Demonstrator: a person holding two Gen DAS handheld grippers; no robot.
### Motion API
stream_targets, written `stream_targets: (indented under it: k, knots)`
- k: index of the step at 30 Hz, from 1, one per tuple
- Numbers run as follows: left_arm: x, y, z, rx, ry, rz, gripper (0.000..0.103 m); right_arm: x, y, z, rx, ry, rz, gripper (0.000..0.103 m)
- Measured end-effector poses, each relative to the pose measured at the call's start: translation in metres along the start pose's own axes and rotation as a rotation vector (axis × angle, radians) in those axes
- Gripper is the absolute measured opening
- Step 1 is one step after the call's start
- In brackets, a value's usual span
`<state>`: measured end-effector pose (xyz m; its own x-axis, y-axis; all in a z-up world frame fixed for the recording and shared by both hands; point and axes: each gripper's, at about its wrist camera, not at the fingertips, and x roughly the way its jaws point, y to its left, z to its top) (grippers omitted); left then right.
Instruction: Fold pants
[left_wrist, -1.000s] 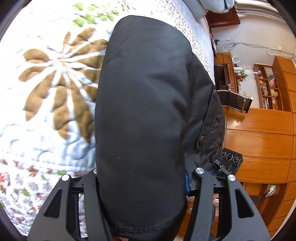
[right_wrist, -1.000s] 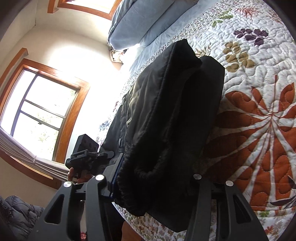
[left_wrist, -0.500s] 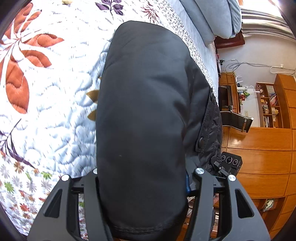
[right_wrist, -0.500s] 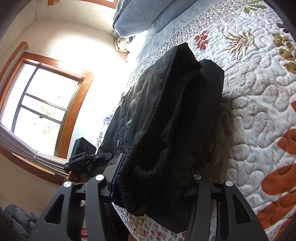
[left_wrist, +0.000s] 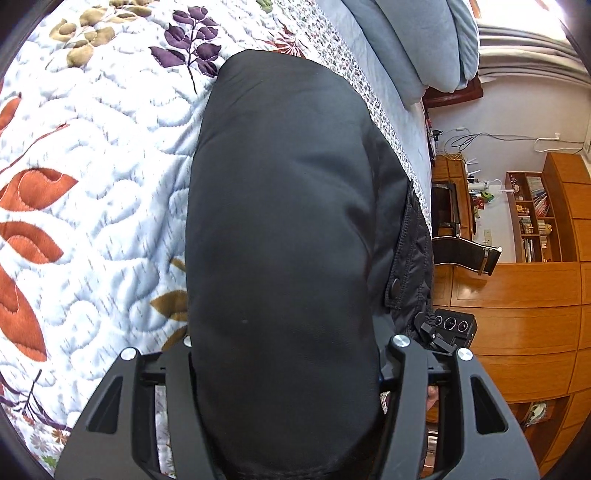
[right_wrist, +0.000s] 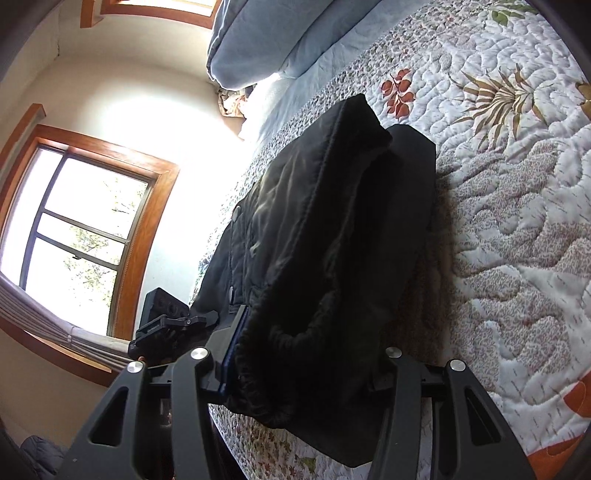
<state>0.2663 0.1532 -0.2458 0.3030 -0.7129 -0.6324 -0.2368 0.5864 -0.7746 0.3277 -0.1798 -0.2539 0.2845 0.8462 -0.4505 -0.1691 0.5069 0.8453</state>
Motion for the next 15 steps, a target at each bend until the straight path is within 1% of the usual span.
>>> stream_targets:
  k: [4, 5, 10, 11, 15]
  knots:
    - [0.003, -0.001, 0.009, 0.006, -0.002, -0.002, 0.055, 0.002, -0.005, 0.006, 0.011, -0.011, 0.002, 0.05]
    - [0.003, -0.002, 0.011, 0.009, -0.003, -0.001, 0.055, -0.004, -0.008, 0.008, 0.012, -0.014, 0.002, 0.05]
    - [0.014, -0.014, 0.019, 0.012, -0.007, -0.006, 0.056, -0.005, -0.013, 0.018, 0.016, -0.029, 0.0, 0.05]
    - [0.014, -0.014, 0.021, 0.015, -0.007, -0.005, 0.056, -0.011, -0.012, 0.015, 0.018, -0.032, -0.001, 0.05]
    - [0.018, -0.017, 0.027, 0.024, -0.004, -0.006, 0.056, -0.014, -0.017, 0.02, 0.023, -0.041, -0.001, 0.05]
